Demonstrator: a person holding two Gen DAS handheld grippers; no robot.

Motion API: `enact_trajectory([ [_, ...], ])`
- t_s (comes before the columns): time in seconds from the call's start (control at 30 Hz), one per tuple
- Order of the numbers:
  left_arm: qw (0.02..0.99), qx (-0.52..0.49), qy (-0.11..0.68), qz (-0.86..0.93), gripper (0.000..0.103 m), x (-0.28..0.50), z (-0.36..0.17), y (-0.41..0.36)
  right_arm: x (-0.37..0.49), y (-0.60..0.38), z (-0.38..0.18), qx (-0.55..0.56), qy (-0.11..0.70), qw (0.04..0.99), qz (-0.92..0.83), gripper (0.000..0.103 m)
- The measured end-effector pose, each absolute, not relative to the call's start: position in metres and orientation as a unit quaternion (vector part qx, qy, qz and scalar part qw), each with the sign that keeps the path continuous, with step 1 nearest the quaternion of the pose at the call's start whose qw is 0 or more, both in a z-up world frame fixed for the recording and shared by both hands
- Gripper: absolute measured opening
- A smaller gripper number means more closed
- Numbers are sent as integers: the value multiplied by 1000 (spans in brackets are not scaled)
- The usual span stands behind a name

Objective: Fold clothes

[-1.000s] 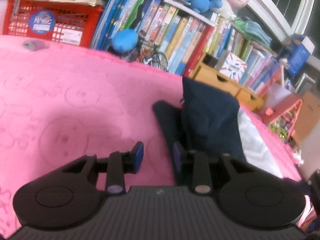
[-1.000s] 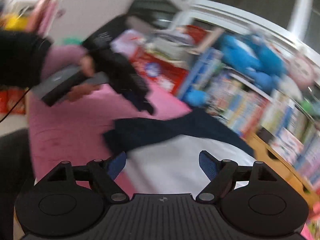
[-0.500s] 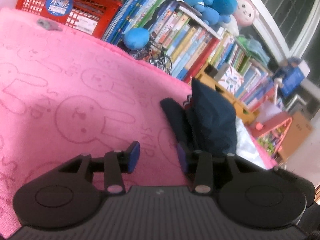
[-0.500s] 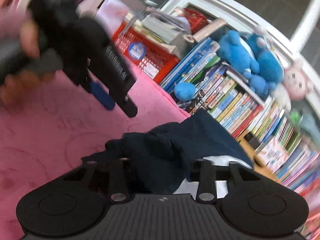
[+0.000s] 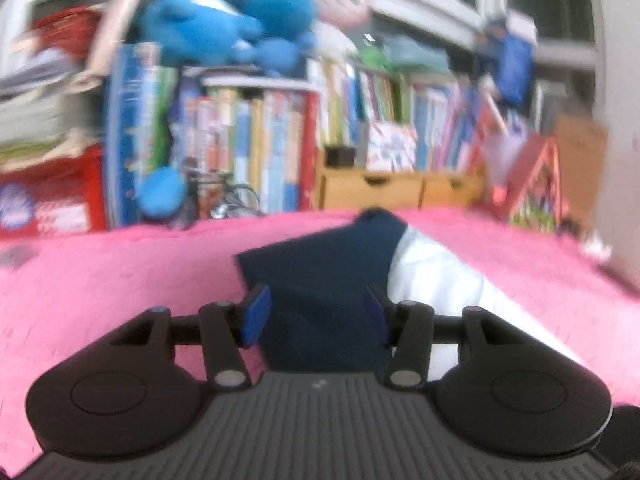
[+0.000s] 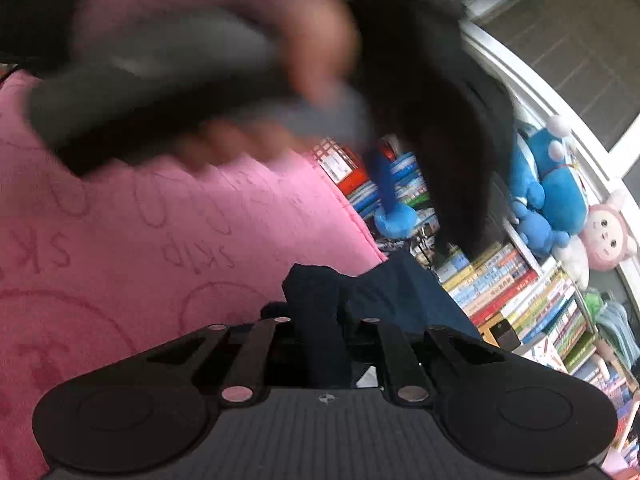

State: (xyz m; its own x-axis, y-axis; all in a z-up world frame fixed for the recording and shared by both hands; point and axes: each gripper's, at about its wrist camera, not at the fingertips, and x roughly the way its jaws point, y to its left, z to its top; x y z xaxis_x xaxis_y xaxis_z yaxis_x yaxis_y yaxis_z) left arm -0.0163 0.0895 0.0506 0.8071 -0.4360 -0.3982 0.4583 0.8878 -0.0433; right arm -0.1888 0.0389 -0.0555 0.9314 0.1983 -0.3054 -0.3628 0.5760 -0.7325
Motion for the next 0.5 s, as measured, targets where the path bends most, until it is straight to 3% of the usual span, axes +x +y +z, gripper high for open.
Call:
enact_trajectory([
  [0.1, 947, 64, 233, -213, 50, 3, 36, 73, -193, 36, -48, -422, 94, 884, 180, 24],
  [0.23, 948, 74, 253, -179, 51, 3, 17, 82, -213, 2, -19, -339, 114, 898, 257, 63],
  [0.37, 955, 93, 253, -126, 50, -7, 14, 100, -231, -44, 1, -274, 135, 918, 252, 67],
  [0.5, 974, 64, 195, -94, 49, -46, 39, 112, -241, -102, 11, -213, 168, 946, 178, 69],
])
